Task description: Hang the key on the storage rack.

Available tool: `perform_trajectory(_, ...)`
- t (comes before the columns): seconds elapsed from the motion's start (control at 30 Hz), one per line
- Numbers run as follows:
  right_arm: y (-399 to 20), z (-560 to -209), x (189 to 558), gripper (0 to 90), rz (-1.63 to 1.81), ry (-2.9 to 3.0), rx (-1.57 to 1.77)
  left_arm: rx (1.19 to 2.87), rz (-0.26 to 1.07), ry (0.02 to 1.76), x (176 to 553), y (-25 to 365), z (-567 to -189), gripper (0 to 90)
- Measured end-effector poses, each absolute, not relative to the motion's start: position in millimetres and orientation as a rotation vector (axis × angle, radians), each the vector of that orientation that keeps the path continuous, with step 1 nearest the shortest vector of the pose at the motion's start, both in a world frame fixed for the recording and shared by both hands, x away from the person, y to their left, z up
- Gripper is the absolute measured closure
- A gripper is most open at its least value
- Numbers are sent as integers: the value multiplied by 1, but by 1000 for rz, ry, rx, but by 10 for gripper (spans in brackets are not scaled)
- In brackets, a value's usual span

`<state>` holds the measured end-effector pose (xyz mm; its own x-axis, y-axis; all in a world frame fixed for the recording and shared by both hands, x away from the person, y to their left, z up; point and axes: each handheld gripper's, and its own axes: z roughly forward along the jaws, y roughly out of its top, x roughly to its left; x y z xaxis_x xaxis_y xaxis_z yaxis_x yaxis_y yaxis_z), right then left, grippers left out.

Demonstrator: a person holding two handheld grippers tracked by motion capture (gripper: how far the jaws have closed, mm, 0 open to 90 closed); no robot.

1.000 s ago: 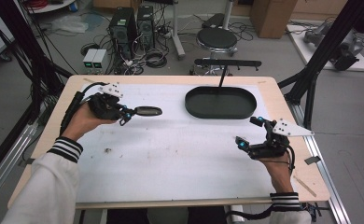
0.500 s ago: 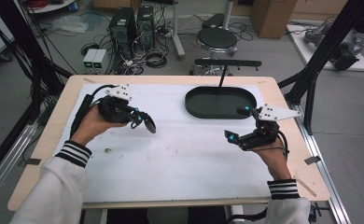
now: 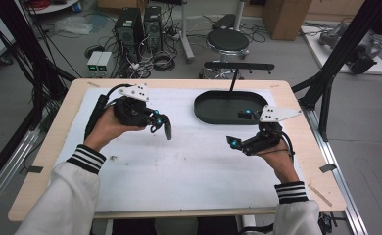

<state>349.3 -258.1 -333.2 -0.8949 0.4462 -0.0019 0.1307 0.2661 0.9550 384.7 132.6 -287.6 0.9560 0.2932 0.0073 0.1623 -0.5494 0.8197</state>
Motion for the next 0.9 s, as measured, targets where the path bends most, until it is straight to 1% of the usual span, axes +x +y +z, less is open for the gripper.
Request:
perform_trajectory(0.4,-228,-327,362,5,1704,2345,417,2136,142,242,381,101,-277,851)
perform_trajectory(0.67,-206,-329,369,5,1689,2419,348,2141,130,219,378,91,-278,851)
perform_trajectory(0.9,-180,-337,376,5,1679,2512,257,2126,110,204,377,91,-277,852)
